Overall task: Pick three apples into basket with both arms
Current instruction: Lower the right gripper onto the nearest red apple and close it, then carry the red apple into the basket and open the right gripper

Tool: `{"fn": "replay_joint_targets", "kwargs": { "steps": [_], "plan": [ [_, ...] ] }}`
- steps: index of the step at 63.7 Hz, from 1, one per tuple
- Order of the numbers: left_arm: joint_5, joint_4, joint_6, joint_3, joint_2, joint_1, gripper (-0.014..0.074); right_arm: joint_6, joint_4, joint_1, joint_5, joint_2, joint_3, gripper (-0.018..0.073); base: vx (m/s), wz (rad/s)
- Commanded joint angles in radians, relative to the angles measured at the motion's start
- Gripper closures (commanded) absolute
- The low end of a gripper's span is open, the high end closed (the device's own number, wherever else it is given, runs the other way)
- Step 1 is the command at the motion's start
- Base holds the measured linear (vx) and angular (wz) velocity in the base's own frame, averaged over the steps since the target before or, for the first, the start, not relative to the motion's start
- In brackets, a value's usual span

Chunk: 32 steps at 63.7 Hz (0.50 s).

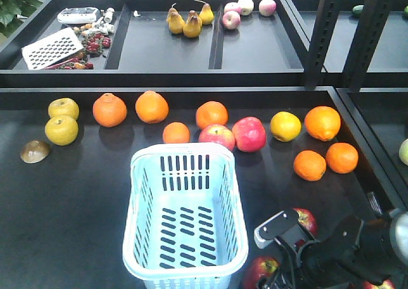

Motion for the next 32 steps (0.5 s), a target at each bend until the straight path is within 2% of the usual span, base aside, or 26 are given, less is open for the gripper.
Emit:
{"fn": "replay_joint_targets", "kwargs": {
  "steps": [1, 21, 28, 32],
  "plan": [
    [-0.063, 0.002, -0.009, -0.024, 0.001, 0.002, 0.0006, -0.013, 0.01, 0.001, 0.01, -0.03, -0.037, -0.0115, 0.0, 0.0],
    [-0.063, 0.002, -0.009, -0.024, 0.001, 0.002, 0.0006, -0.047, 0.009, 0.001, 0.019, -0.029, -0.06, -0.0092, 0.0, 0.0],
    [-0.063, 0.002, -0.009, -0.024, 0.001, 0.002, 0.0006, -0.071, 0.009, 0.001, 0.047, -0.029, -0.06, -0.0043, 0.0, 0.0],
    [-0.063, 0.002, -0.009, -0.024, 0.001, 0.002, 0.0006, -0.072, 0.009, 0.001, 0.05, -0.029, -0.06, 0.0014, 0.0, 0.0]
  ]
}}
